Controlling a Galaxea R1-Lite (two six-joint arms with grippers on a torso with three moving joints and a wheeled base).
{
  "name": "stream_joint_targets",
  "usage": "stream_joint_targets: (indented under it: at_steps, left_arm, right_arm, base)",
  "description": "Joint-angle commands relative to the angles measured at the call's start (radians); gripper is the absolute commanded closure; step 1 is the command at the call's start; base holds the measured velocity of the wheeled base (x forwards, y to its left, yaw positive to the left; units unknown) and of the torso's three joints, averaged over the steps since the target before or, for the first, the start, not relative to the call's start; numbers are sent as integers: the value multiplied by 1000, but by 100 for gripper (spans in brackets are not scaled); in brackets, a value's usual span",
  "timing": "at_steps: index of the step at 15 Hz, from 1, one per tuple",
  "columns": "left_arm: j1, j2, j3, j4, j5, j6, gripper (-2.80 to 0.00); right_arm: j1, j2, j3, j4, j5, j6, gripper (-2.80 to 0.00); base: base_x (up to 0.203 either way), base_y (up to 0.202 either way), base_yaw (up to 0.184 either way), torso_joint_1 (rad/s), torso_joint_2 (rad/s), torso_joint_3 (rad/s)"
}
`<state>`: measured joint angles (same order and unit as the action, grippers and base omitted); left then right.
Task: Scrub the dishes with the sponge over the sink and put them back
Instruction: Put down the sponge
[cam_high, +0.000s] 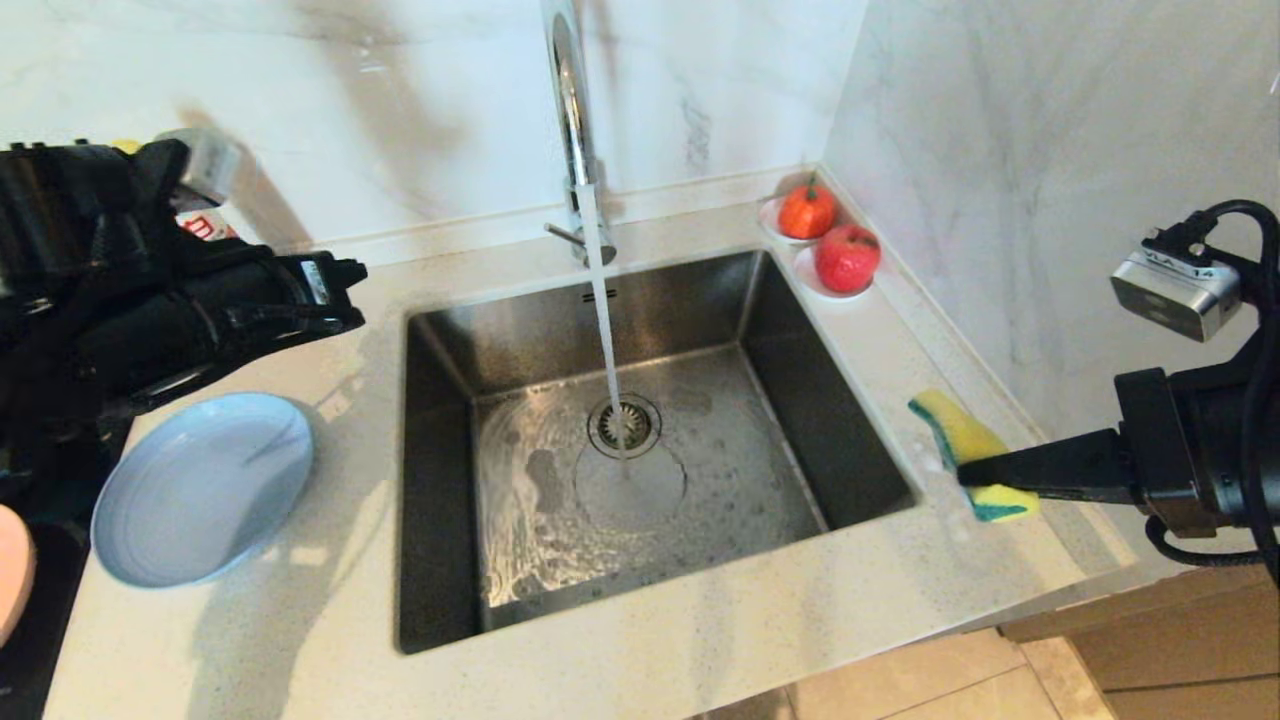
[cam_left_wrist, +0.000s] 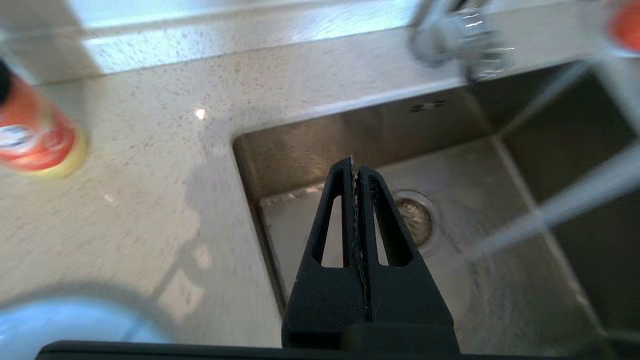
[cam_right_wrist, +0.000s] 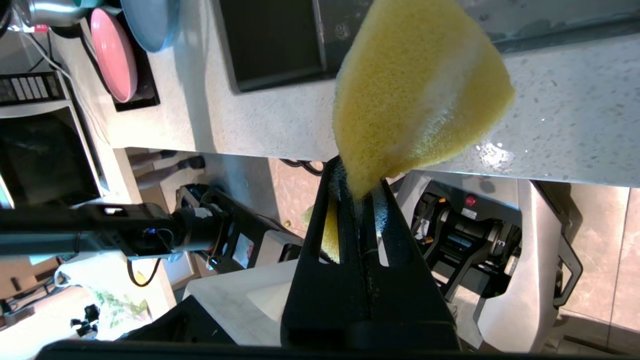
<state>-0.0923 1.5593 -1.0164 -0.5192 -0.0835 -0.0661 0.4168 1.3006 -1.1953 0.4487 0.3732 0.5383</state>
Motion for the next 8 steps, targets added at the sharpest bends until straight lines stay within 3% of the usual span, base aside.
stream_joint_targets:
  at_steps: [1,8]
  left_arm:
    - [-20,-257,119,-5,7,12,0]
    - [-10,-948,473,92,197,65,0]
  right_arm:
    - [-17,3,2,2,3,3,0]
    - [-29,3,26,2,1,5,0]
  base:
    - [0,0,0,0,0,0]
    - [0,0,0,0,0,0]
